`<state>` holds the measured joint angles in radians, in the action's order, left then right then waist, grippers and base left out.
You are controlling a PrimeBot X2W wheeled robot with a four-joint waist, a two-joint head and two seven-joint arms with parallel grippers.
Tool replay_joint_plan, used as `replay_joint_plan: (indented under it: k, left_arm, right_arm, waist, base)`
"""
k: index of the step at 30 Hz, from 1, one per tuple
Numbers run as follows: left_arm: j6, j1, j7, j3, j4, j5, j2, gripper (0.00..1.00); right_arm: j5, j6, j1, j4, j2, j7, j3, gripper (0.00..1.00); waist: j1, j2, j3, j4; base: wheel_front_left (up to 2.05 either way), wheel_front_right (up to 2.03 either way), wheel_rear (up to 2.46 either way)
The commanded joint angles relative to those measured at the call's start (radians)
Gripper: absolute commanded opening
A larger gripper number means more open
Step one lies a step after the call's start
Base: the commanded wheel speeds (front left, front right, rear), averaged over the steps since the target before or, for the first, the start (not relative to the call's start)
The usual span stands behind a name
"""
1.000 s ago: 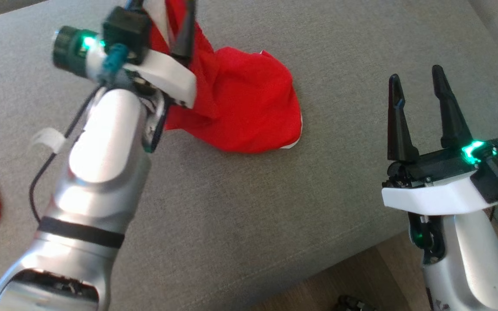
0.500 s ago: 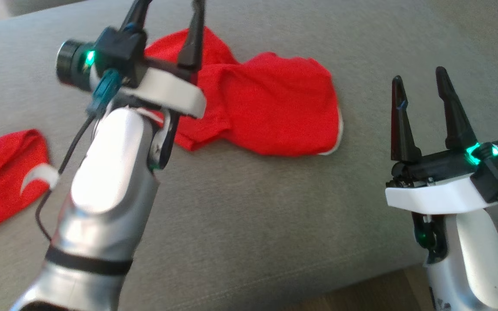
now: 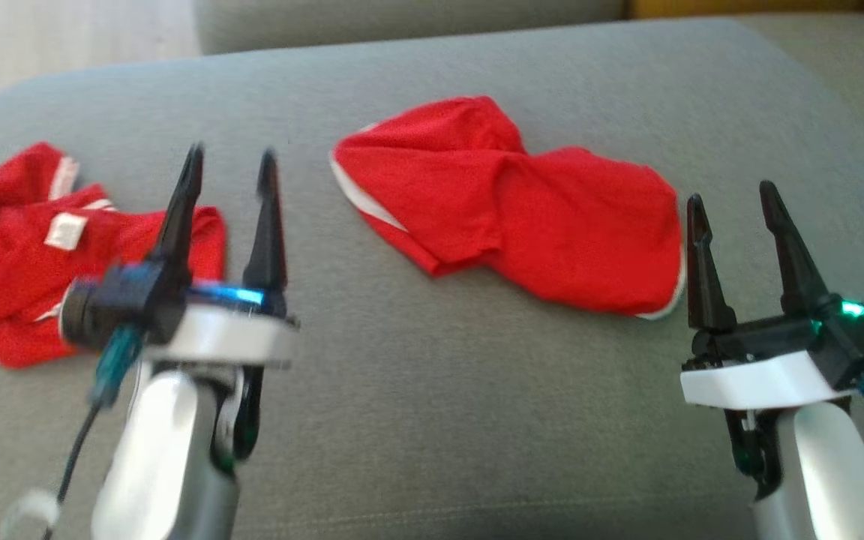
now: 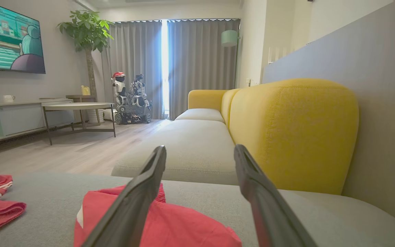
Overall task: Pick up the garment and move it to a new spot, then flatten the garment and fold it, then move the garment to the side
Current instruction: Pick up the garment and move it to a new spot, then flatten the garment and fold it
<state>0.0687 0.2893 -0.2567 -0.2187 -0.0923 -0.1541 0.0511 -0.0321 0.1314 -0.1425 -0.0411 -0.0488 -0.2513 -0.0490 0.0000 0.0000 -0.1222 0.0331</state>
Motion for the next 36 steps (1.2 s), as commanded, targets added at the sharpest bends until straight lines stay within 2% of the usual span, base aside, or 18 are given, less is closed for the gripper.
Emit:
replay_joint_plan:
  k: [1,5,10,15,21,29,36]
  left_arm:
    - [-0.001,-0.001,-0.005,0.043,0.053,-0.010,0.012,1.00]
    - [-0.004,-0.108,-0.005,0.067,0.100,-0.018,0.005,1.00]
    - [0.014,-0.195,-0.005,0.079,0.135,-0.011,0.001,1.00]
    - [0.032,-0.246,-0.005,0.049,0.161,-0.021,0.000,1.00]
    - [0.062,-0.263,-0.005,0.021,0.182,-0.040,-0.001,1.00]
    - [0.071,-0.240,-0.005,0.000,0.183,-0.035,-0.001,1.00]
    - [0.072,-0.225,-0.005,-0.022,0.164,-0.034,-0.001,1.00]
  right_arm:
    - [0.006,-0.001,-0.010,0.031,-0.001,-0.010,-0.015,1.00]
    - [0.007,-0.001,0.013,0.027,-0.001,-0.010,-0.009,1.00]
    - [0.004,-0.001,0.035,0.023,-0.001,-0.010,-0.001,1.00]
    - [0.003,-0.001,0.051,0.020,-0.001,-0.010,0.007,1.00]
    - [0.003,-0.001,0.055,0.017,-0.001,-0.010,0.015,1.00]
    - [0.001,-0.001,0.046,0.004,-0.001,-0.010,0.022,1.00]
    - [-0.073,-0.001,-0.013,-0.107,-0.001,0.016,0.071,1.00]
  waist:
    - [0.0000,0.0000,0.035,-0.040]
    - [0.0000,0.0000,0.059,-0.063]
    - [0.0000,0.0000,0.084,-0.078]
    - [0.0000,0.0000,0.087,-0.082]
    - [0.0000,0.0000,0.075,-0.081]
    - [0.0000,0.0000,0.064,-0.081]
    - [0.0000,0.0000,0.025,-0.092]
  base:
    - [0.00,0.00,0.00]
    - [0.00,0.00,0.00]
    - [0.00,0.00,0.00]
    - [0.00,0.00,0.00]
    - [0.00,0.00,0.00]
    - [0.00,0.00,0.00]
    - [0.00,0.00,0.00]
